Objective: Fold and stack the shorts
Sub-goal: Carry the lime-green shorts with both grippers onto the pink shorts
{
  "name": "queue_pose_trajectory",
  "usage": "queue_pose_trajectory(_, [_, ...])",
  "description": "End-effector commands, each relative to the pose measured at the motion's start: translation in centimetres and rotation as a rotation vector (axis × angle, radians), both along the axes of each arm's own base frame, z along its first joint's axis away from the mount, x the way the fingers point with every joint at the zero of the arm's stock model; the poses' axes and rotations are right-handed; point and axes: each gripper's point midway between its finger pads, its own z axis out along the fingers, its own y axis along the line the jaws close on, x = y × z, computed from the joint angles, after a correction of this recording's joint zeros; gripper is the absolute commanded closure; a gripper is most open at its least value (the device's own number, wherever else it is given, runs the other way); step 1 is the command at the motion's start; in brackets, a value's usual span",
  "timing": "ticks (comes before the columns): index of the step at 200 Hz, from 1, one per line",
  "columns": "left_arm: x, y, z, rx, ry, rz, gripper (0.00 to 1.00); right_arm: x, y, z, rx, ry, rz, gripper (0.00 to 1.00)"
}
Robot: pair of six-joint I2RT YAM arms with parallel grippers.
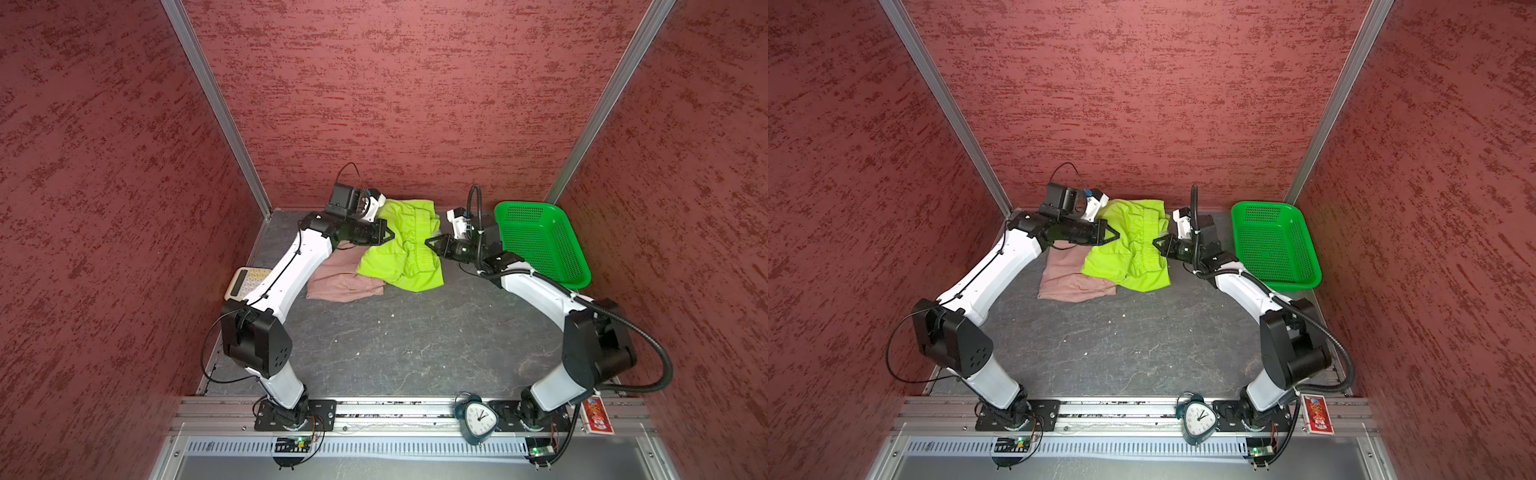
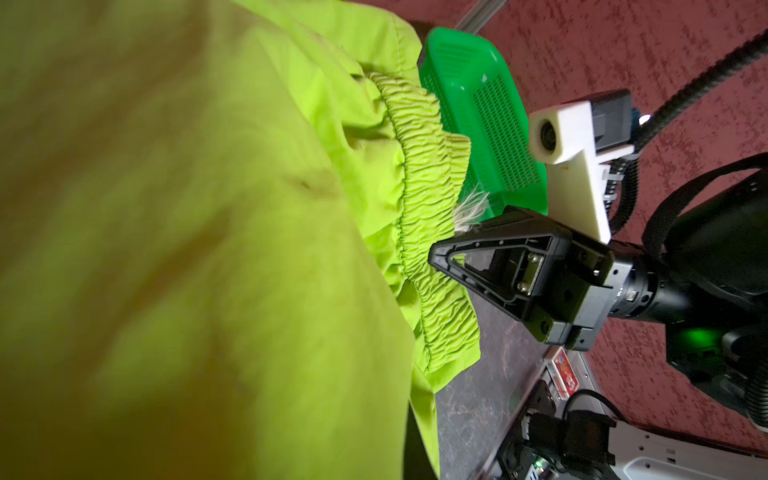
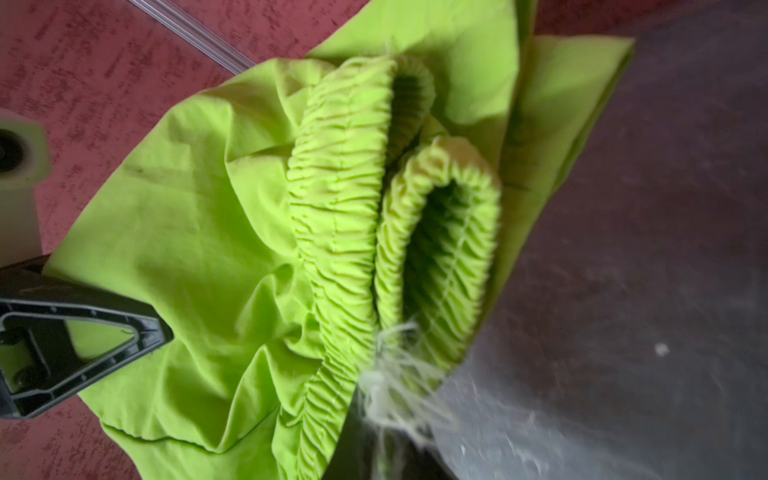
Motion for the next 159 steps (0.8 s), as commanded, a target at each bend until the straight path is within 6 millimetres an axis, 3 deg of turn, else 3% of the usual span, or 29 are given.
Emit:
queue_pose_trajectory(1, [1.4,2.4,-1.5,-0.013,0.053,-0.026,1.00,0.9,3.6,1.9,0.041,-0.091,0.105,1.00])
queue_pose_trajectory(31, [2.5,6.7,-4.1,0.040,0.132,0.045,1.00,2.5,6.9,1.2,0.065,-0.077,0.158,1.00])
queue_pose_trajectory(78, [4.3,13.8,-9.3,0.127,0.248,0.207,1.00,4.3,10.9,-2.7,0.049,-0.013,0.203,1.00])
queue_pose_trajectory(110, [5.5,16.1,-11.4,0.055,0.257,0.259,1.00,4.5,12.8,-5.5,0.024,0.038,0.228,1.00])
queue_pose_trajectory(136, [5.2,17.9,-15.0,0.086,0.337,0.283,0.99,4.7,13.1,-8.0,0.009,0.089,0.229,1.00])
queue_pose_trajectory(142, [5.2,18.3,-16.0,0.090,0.356,0.292,0.94,4.6,13.1,-8.7,0.004,0.103,0.231,1.00])
queue_pose_trajectory(149, [5.2,18.9,-17.1,0.107,0.379,0.309,0.79,4.5,13.1,-9.5,-0.004,0.123,0.230,0.95])
queue_pose_trajectory(159, [5.3,19.5,-18.4,0.127,0.406,0.325,0.41,4.4,12.9,-10.7,-0.029,0.147,0.222,0.83])
